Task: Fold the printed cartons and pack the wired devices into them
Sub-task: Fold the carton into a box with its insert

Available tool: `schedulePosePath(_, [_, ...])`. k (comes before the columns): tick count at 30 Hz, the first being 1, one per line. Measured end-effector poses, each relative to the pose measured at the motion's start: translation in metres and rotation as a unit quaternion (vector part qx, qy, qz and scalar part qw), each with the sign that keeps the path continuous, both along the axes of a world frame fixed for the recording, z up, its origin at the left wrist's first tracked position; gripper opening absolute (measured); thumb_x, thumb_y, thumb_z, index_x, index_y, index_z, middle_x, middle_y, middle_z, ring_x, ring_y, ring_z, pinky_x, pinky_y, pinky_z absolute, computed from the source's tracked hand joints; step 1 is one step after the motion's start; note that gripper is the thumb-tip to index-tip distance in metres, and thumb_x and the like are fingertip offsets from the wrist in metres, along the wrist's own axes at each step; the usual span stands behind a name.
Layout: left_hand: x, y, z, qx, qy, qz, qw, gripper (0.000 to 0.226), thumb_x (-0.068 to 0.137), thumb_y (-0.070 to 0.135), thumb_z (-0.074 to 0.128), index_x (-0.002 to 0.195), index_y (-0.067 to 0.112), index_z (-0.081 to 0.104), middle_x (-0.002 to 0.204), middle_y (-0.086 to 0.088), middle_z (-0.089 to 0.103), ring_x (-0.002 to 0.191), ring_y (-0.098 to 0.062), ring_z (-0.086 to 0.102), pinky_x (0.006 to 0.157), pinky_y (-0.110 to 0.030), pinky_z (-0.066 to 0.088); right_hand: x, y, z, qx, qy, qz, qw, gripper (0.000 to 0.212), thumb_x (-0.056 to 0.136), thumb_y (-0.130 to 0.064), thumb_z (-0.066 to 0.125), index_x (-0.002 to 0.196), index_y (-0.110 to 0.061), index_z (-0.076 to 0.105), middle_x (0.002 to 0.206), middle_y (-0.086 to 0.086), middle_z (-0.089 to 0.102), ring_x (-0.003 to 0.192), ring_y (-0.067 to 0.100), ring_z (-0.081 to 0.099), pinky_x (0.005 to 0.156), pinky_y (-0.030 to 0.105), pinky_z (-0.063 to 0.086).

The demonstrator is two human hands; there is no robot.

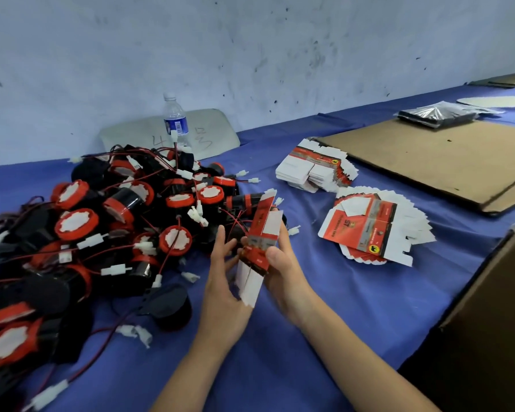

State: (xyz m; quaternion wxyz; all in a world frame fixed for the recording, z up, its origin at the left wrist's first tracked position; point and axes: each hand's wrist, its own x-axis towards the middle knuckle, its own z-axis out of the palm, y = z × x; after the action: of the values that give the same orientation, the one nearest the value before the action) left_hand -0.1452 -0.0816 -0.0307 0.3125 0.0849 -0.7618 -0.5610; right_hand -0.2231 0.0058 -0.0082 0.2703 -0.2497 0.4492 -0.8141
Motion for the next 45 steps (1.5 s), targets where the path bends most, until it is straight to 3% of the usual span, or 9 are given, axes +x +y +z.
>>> schedulePosePath(3, [0.001, 0.003, -0.001, -0.023, -0.017, 0.019, 0.999, 0.080, 0.075, 0.018, 0.075, 0.144, 0.028, 0.037, 0.133, 0.004, 0.057, 0.112, -0.002, 0.059, 0.086, -0.010, 0.046, -0.003, -0.001, 0.000, -0.043, -0.049, -0.034, 0.997, 0.105, 0.057, -0.041, 0.084, 0.147, -0.029, 0.031, 0.131, 0.013, 0.060, 0.114, 0.031, 0.060, 0.100, 0.053, 0.045])
schedulePosePath(9, [0.012, 0.014, 0.011, 0.051, 0.000, -0.045, 0.998, 0.055, 0.063, 0.052, 0.072, 0.111, 0.033, 0.053, 0.104, 0.023, 0.069, 0.101, 0.001, 0.064, 0.080, -0.010, 0.047, -0.012, 0.006, -0.006, 0.006, -0.109, -0.157, 0.982, 0.083, 0.068, -0.016, 0.083, 0.137, -0.036, 0.042, 0.115, 0.013, 0.069, 0.101, 0.030, 0.069, 0.084, 0.044, 0.056])
schedulePosePath(13, [0.011, 0.006, 0.017, 0.132, 0.071, 0.050, 0.988, 0.065, 0.087, 0.053, 0.056, 0.144, 0.032, 0.034, 0.136, 0.030, 0.049, 0.125, 0.008, 0.046, 0.097, -0.017, 0.039, -0.013, 0.006, -0.009, 0.040, -0.016, -0.214, 0.976, 0.063, 0.079, 0.003, 0.073, 0.127, -0.032, 0.053, 0.106, 0.000, 0.072, 0.096, 0.014, 0.070, 0.075, 0.028, 0.058])
schedulePosePath(17, [0.008, -0.003, 0.016, 0.054, 0.072, 0.154, 0.984, 0.065, 0.090, 0.033, 0.065, 0.143, 0.044, 0.028, 0.119, 0.023, 0.059, 0.114, 0.010, 0.052, 0.090, -0.006, 0.038, -0.004, 0.008, -0.001, 0.065, 0.107, -0.242, 0.962, 0.060, 0.081, -0.002, 0.074, 0.122, -0.040, 0.053, 0.123, -0.002, 0.064, 0.108, 0.010, 0.065, 0.081, 0.025, 0.055])
schedulePosePath(24, [0.004, 0.008, 0.014, 0.081, 0.053, 0.051, 0.994, 0.091, 0.070, 0.036, 0.076, 0.142, 0.051, 0.022, 0.134, 0.037, 0.046, 0.124, 0.015, 0.043, 0.088, -0.002, 0.040, 0.006, 0.010, 0.009, 0.019, 0.149, -0.166, 0.975, 0.050, 0.088, -0.019, 0.056, 0.135, -0.032, 0.046, 0.138, -0.014, 0.053, 0.120, 0.005, 0.055, 0.089, 0.020, 0.049])
schedulePosePath(34, [0.012, -0.004, 0.028, 0.234, 0.091, -0.069, 0.965, 0.052, 0.093, 0.030, 0.048, 0.140, 0.049, 0.036, 0.133, 0.017, 0.057, 0.124, -0.014, 0.055, 0.088, -0.040, 0.052, -0.003, 0.014, 0.006, 0.022, 0.114, -0.152, 0.982, 0.045, 0.087, -0.022, 0.048, 0.130, -0.028, 0.057, 0.129, -0.002, 0.062, 0.120, 0.019, 0.058, 0.096, 0.035, 0.049])
schedulePosePath(38, [0.014, -0.014, 0.034, 0.324, 0.041, -0.091, 0.941, 0.043, 0.092, 0.049, 0.045, 0.131, 0.034, 0.054, 0.116, -0.006, 0.067, 0.087, -0.029, 0.068, 0.050, -0.035, 0.054, -0.006, 0.015, 0.003, 0.050, 0.104, -0.163, 0.980, 0.055, 0.075, -0.013, 0.038, 0.116, -0.035, 0.067, 0.133, -0.003, 0.058, 0.109, 0.019, 0.060, 0.087, 0.036, 0.048])
schedulePosePath(42, [0.013, -0.020, 0.033, 0.398, 0.029, -0.086, 0.913, 0.064, 0.082, 0.061, 0.039, 0.122, 0.018, 0.063, 0.113, -0.006, 0.071, 0.100, -0.022, 0.069, 0.069, -0.029, 0.058, 0.000, 0.014, 0.004, 0.109, 0.208, -0.250, 0.939, 0.049, 0.079, -0.016, 0.038, 0.116, -0.035, 0.065, 0.148, -0.016, 0.034, 0.136, 0.000, 0.031, 0.106, 0.021, 0.032])
schedulePosePath(45, [0.014, -0.021, 0.033, 0.383, 0.000, -0.070, 0.921, 0.074, 0.072, 0.068, 0.039, 0.114, 0.013, 0.066, 0.094, -0.008, 0.075, 0.074, -0.028, 0.073, 0.047, -0.029, 0.054, 0.002, 0.016, 0.003, 0.159, 0.331, -0.310, 0.877, 0.034, 0.093, -0.039, 0.039, 0.122, -0.039, 0.058, 0.151, -0.016, 0.032, 0.145, 0.008, 0.016, 0.116, 0.040, 0.014])
